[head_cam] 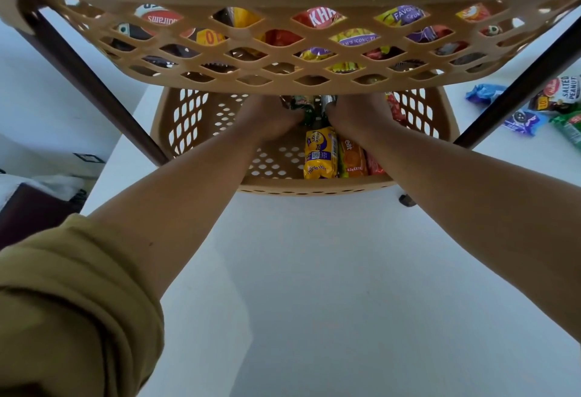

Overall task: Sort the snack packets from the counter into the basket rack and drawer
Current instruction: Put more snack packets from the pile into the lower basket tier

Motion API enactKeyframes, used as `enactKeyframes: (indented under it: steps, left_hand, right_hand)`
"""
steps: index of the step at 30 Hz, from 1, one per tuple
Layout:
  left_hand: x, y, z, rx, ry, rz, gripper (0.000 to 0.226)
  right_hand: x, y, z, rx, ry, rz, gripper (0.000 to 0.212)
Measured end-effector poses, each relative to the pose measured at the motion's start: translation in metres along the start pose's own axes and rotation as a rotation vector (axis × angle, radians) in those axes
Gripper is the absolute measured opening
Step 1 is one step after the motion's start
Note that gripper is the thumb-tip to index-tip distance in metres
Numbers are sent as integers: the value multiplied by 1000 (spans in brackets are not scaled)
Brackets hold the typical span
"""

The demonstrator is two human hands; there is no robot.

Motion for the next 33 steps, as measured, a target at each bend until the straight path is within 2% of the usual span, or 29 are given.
enactKeyframes:
  steps: [4,8,10,12,14,17,20,23,29,33]
  left_hand:
    - [-5,1,-2,-55,-42,85,62]
    - [-8,14,-10,-155,12,17,49]
    - [-16,19,-16,-195,-15,-19,35]
    - [-30,26,-28,-217,-79,41,24]
    - [-43,30,-40,-208,-117,102,33]
    - [-53,28,-66,-159,-135,169,48]
    - [-61,37,-106,-249,-277,153,48]
    - [-59,40,-142,-330,-318,98,52]
    - [-61,24,-197,-336,-389,18,59]
    - [-75,5,-228,-298,-418,-36,64]
  right_hand:
    - [-2,1,0,-19,-10,-68,25]
    - [4,8,0,-47,13,-46,24]
    - [7,16,-3,-37,37,-3,20]
    - [16,27,-9,-42,91,60,17]
    - [27,43,-22,-57,164,72,21]
    - [37,67,-50,-123,244,36,37]
    - [38,88,-84,-171,266,70,45]
    - [32,98,-121,-151,267,63,41]
    - [2,113,-201,-222,209,79,48]
    - [-21,126,-234,-227,145,83,42]
Point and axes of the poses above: each hand's wrist, its own z-axis towards the middle knuckle, its own y-axis out of the back of the hand, x = y × z, the point moved 7 cm from there along z, towards the middle knuckle, and after that the axes turned 2 degrees about y, right-handed, at the moved point
